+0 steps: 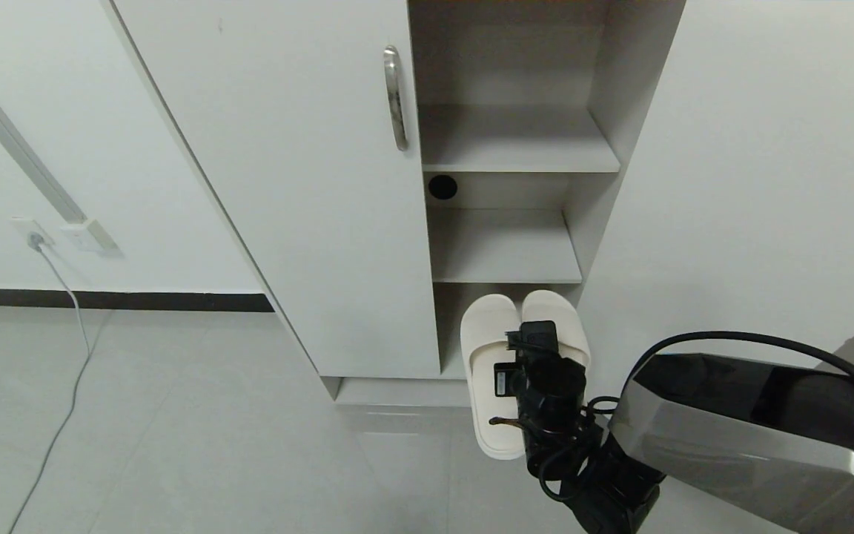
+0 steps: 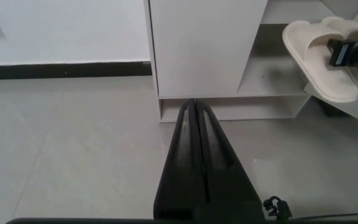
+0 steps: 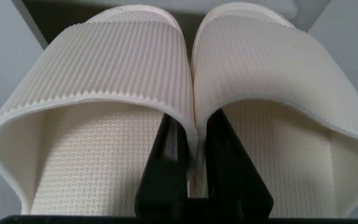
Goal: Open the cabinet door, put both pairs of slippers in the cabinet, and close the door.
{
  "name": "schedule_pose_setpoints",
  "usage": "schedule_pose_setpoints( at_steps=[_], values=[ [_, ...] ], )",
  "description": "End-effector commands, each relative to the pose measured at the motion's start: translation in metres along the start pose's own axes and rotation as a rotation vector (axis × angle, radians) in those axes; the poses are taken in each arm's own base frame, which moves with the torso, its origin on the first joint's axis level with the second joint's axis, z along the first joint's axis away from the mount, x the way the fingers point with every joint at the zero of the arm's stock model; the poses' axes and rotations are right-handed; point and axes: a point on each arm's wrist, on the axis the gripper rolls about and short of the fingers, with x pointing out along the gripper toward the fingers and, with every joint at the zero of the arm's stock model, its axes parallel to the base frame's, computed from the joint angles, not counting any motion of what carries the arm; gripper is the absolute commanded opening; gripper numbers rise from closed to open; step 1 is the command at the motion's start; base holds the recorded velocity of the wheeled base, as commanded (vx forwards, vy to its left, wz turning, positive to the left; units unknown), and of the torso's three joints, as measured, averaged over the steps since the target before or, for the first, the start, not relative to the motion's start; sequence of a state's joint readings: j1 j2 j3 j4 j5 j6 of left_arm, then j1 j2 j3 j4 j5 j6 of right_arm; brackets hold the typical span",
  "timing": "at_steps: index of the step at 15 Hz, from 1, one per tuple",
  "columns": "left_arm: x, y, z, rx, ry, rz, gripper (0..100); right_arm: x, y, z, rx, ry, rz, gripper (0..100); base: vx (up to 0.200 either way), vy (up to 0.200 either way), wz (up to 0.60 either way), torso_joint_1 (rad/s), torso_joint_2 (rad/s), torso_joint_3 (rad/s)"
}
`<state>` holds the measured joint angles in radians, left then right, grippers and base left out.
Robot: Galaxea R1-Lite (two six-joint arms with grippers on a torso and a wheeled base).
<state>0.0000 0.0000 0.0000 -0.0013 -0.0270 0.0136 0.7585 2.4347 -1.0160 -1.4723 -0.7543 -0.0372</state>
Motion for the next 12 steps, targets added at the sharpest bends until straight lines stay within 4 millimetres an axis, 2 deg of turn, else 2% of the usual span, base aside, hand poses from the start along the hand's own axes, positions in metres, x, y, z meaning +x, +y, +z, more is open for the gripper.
schedule_pose_setpoints(
  at_steps=[1,3,12],
  values=[
    [0.0001,0.0000,0.0001,0.000,0.001,-0.001,0,-0.0007,-0.0003,0.0038,-0.008,-0.030,0.002,0,0.000,0.000,0.00,0.000,0.00,0.000],
    [0.0001,0.0000,0.0001,0.000,0.001,-0.001,0,-0.0012,0.0001,0.0052,-0.008,-0.053,0.001,0,0.000,0.000,0.00,0.000,0.00,0.000],
    [0.0001,0.0000,0.0001,0.000,0.001,-0.001,0,0.0003,-0.0002,0.0031,-0.013,-0.053,0.000,0,0.200,0.000,0.00,0.000,0.00,0.002]
  ],
)
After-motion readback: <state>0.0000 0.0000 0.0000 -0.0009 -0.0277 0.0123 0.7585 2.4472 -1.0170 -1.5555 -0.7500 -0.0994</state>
